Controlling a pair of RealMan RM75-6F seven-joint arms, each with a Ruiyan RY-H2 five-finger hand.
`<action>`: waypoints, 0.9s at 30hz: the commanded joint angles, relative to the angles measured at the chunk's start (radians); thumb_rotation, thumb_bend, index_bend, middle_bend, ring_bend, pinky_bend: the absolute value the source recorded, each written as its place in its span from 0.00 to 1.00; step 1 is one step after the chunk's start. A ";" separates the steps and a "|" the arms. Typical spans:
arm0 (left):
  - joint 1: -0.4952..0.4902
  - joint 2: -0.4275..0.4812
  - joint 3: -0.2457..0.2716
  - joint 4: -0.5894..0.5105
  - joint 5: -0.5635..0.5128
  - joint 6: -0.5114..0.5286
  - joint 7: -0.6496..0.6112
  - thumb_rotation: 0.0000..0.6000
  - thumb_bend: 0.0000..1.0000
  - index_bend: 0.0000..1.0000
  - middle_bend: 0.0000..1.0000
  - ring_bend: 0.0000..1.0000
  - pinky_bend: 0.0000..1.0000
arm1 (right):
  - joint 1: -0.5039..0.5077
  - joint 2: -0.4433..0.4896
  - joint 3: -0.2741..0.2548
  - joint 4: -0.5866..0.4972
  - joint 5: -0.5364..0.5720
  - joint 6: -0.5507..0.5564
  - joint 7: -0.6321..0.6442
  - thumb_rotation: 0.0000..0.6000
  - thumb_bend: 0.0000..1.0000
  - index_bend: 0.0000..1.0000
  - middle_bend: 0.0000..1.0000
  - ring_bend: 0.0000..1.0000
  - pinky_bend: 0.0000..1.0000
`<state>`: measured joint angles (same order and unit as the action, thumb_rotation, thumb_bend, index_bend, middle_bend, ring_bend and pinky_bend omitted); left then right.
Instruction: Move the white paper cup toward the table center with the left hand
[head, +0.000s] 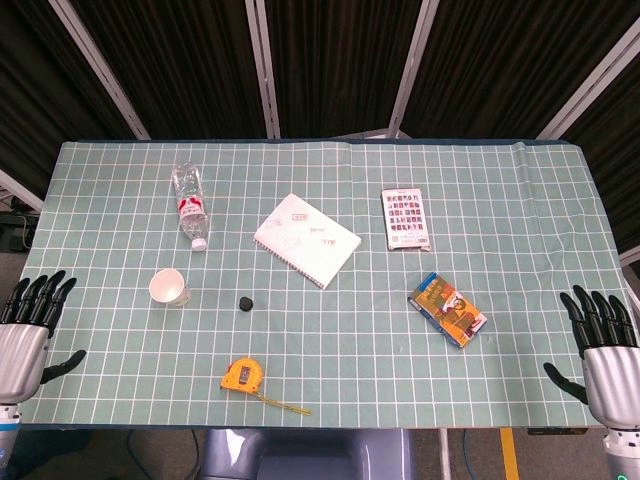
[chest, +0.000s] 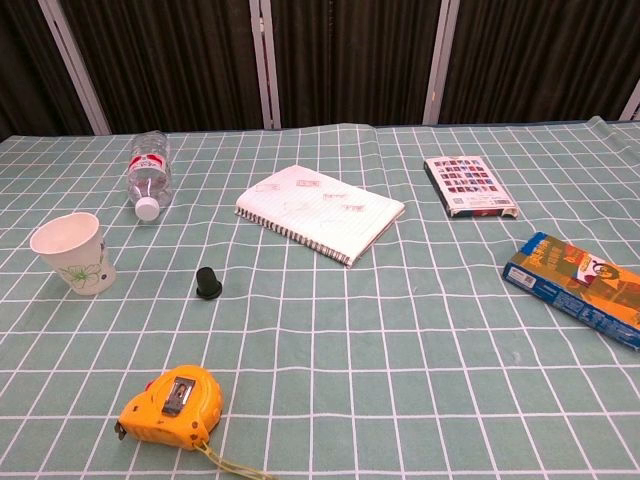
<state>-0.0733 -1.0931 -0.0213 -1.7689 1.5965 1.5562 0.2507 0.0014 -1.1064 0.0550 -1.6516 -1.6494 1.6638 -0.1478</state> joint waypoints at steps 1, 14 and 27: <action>0.003 -0.002 0.000 0.006 0.006 0.007 -0.002 1.00 0.00 0.00 0.00 0.00 0.00 | 0.001 0.001 -0.002 -0.002 -0.001 -0.004 0.003 1.00 0.00 0.00 0.00 0.00 0.00; -0.075 -0.081 -0.022 0.076 0.036 -0.085 0.080 1.00 0.00 0.00 0.00 0.00 0.00 | 0.016 0.011 0.003 -0.026 0.005 -0.031 0.011 1.00 0.00 0.00 0.00 0.00 0.00; -0.347 -0.384 -0.079 0.286 -0.006 -0.437 0.648 1.00 0.00 0.00 0.00 0.00 0.00 | 0.039 0.034 0.042 -0.009 0.133 -0.108 0.097 1.00 0.00 0.00 0.00 0.00 0.00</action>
<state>-0.3602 -1.4029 -0.0894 -1.5506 1.6065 1.1843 0.7912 0.0391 -1.0752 0.0931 -1.6652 -1.5264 1.5612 -0.0595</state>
